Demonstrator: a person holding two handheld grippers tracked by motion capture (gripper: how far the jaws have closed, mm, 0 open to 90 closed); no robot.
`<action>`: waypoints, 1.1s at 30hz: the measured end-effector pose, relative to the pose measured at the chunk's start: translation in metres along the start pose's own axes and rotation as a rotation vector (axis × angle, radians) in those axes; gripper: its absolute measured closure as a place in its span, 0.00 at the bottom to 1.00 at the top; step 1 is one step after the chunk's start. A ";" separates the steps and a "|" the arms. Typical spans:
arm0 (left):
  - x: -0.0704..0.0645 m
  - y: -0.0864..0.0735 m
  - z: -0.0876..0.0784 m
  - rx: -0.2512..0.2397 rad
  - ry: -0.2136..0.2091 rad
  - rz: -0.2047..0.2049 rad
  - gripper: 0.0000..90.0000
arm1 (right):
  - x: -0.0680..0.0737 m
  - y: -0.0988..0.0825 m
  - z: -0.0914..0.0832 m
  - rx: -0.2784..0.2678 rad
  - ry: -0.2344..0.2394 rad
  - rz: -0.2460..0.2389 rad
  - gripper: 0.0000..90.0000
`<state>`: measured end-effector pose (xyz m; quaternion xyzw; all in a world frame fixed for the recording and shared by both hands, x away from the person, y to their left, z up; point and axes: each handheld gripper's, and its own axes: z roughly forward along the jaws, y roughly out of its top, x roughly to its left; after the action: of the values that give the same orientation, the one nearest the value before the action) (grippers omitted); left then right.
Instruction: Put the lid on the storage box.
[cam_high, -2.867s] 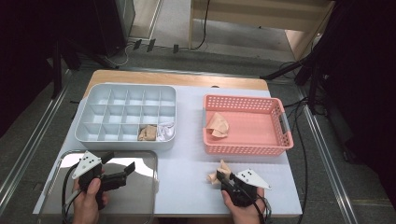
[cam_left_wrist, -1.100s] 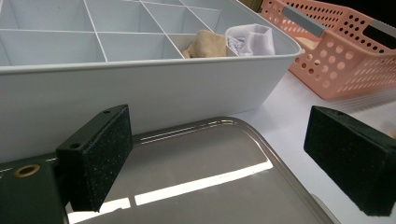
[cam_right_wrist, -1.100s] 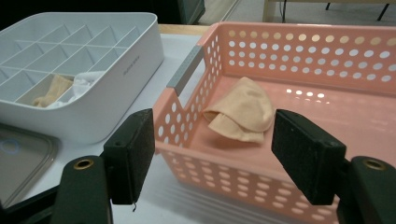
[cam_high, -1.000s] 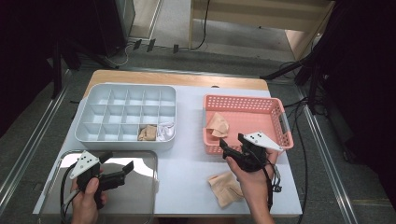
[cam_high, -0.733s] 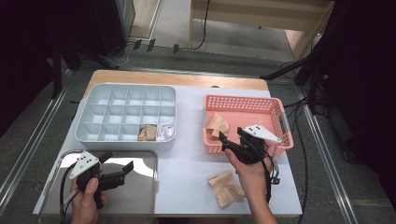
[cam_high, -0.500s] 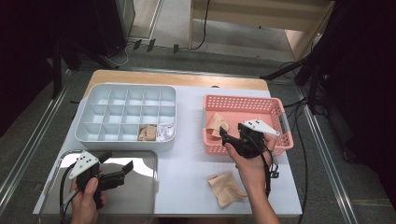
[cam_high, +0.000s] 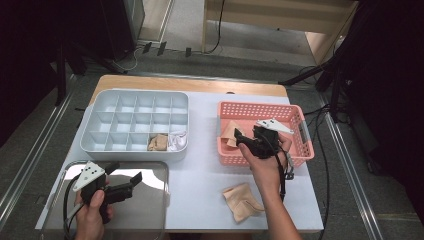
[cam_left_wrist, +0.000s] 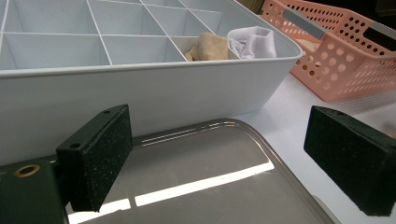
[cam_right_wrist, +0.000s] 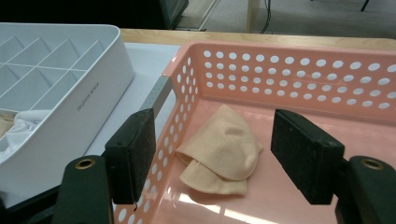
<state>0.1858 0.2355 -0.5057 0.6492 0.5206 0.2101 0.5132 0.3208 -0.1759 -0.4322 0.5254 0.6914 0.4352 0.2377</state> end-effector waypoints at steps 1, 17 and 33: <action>0.000 0.000 0.000 0.000 0.000 -0.001 0.09 | 0.000 0.000 0.000 0.000 0.000 0.000 0.35; 0.001 0.000 0.000 0.000 0.001 -0.003 0.09 | -0.004 0.017 0.029 0.015 -0.035 0.015 0.35; 0.002 0.001 -0.001 -0.005 0.002 -0.006 0.09 | -0.012 0.022 0.060 0.104 -0.065 0.037 0.36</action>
<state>0.1864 0.2380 -0.5052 0.6462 0.5225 0.2103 0.5150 0.3840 -0.1642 -0.4454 0.5638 0.6951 0.3856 0.2243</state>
